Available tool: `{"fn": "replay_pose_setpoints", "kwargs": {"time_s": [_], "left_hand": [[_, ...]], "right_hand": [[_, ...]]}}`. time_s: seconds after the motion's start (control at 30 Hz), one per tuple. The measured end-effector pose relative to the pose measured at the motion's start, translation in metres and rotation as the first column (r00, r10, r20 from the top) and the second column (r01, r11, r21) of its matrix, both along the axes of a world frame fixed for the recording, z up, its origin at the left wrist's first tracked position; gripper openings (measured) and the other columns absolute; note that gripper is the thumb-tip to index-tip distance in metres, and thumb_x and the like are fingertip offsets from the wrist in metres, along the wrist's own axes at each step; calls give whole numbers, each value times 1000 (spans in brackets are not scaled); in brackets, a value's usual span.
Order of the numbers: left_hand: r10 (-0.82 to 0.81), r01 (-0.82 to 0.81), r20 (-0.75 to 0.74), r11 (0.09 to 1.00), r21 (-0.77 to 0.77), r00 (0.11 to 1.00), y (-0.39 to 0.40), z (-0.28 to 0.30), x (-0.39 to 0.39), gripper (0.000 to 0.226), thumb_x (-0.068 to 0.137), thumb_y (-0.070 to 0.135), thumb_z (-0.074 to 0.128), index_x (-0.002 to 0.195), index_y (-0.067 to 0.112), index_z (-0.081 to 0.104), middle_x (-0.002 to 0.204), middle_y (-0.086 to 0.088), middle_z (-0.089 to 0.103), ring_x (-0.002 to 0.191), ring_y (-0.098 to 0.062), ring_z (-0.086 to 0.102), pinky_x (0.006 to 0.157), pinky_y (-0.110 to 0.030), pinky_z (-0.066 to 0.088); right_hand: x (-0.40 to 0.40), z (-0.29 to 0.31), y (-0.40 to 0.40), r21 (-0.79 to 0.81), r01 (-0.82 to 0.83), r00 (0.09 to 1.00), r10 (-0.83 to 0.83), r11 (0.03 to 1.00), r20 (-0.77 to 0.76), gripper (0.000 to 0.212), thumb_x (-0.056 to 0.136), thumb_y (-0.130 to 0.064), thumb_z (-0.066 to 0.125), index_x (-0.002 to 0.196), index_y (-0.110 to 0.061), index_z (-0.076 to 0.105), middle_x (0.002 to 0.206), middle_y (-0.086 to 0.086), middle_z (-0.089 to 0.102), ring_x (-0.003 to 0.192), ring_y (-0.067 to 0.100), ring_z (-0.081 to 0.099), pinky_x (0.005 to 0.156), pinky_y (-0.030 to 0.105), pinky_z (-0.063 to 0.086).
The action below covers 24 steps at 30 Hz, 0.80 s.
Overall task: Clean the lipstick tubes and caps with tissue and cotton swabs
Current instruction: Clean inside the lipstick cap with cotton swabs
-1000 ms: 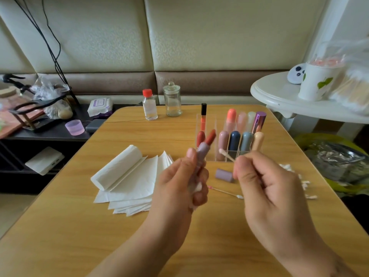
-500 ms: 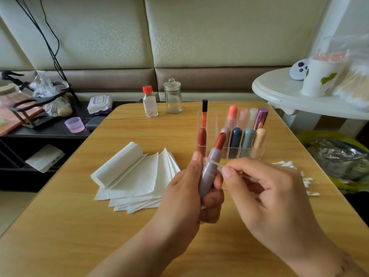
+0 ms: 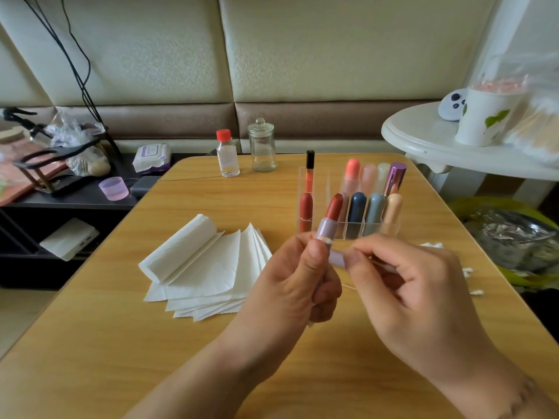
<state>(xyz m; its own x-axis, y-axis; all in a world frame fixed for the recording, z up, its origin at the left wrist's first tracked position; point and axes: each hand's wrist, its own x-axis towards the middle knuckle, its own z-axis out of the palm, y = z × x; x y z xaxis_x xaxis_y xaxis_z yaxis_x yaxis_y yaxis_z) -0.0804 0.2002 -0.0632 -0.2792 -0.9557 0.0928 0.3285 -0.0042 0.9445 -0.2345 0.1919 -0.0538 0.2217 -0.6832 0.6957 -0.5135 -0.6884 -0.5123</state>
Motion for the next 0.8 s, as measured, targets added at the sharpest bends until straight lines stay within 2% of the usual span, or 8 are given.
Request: {"fn": "replay_pose_setpoints", "kwargs": {"time_s": [0.1, 0.17, 0.23, 0.33, 0.43, 0.53, 0.63, 0.8], "left_hand": [[-44, 44, -57, 999, 0, 997, -1, 0, 1, 63, 73, 56, 75, 106, 12, 44, 63, 3, 39, 54, -11, 31, 51, -20, 31], [-53, 52, -45, 999, -14, 998, 0, -1, 1, 62, 72, 52, 78, 103, 11, 43, 62, 4, 41, 53, -12, 33, 51, -20, 33], [-49, 49, -25, 999, -14, 998, 0, -1, 1, 62, 71, 52, 78, 101, 11, 43, 62, 5, 42, 52, -11, 34, 51, -20, 34], [-44, 44, -32, 999, -2, 998, 0, -1, 0, 56, 75, 49, 78, 98, 11, 43, 62, 3, 40, 52, -12, 33, 51, -21, 32], [-23, 24, -33, 999, 28, 999, 0, 0, 0, 45, 84, 44, 69, 97, 11, 41, 62, 0, 37, 52, -14, 30, 51, -22, 27], [-26, 27, -39, 999, 25, 999, 1, 1, -1, 44, 81, 47, 60, 96, 10, 40, 62, 0, 38, 54, -15, 29, 52, -23, 26], [-22, 22, -33, 1000, 13, 999, 1, 0, -1, 44, 84, 50, 54, 95, 10, 41, 64, -2, 38, 55, -16, 29, 54, -27, 24], [-21, 22, -34, 1000, 16, 999, -1, -2, -2, 43, 88, 52, 49, 89, 9, 55, 64, -4, 37, 54, -15, 29, 55, -31, 20]], "right_hand": [[0, -1, 0, 8, 0, 1000, 0, 1000, 19, 24, 96, -31, 54, 78, -23, 68, 58, -16, 55, 49, 8, 52, 44, 23, 36], [0, 0, 0, 10, 9, 999, -10, 1000, 35, 23, 97, -31, 53, 81, -22, 67, 59, -18, 55, 50, 6, 53, 45, 18, 37], [-1, 0, 0, 13, -3, 999, 2, 1000, 40, 23, 96, -29, 54, 79, -21, 68, 57, -21, 50, 49, 4, 50, 47, 12, 32], [-2, 0, 0, 21, -26, 998, 25, 999, 51, 24, 93, -28, 56, 74, -21, 68, 54, -17, 52, 47, 8, 50, 46, 14, 31], [-3, -1, -2, 30, -16, 997, 13, 999, 82, 25, 96, -29, 53, 76, -21, 66, 55, -20, 50, 46, 6, 48, 44, 14, 31], [-2, 0, -1, 22, -34, 999, 33, 999, 42, 28, 94, -27, 54, 70, -21, 64, 52, -21, 41, 44, 4, 42, 46, 12, 25], [-3, 0, -2, 28, -39, 997, 37, 999, 66, 26, 97, -28, 52, 75, -20, 66, 54, -18, 50, 46, 6, 48, 45, 14, 31], [-4, -1, -3, 36, -54, 997, 51, 998, 56, 29, 96, -30, 52, 70, -21, 63, 50, -18, 44, 44, 6, 44, 44, 16, 30]]}}
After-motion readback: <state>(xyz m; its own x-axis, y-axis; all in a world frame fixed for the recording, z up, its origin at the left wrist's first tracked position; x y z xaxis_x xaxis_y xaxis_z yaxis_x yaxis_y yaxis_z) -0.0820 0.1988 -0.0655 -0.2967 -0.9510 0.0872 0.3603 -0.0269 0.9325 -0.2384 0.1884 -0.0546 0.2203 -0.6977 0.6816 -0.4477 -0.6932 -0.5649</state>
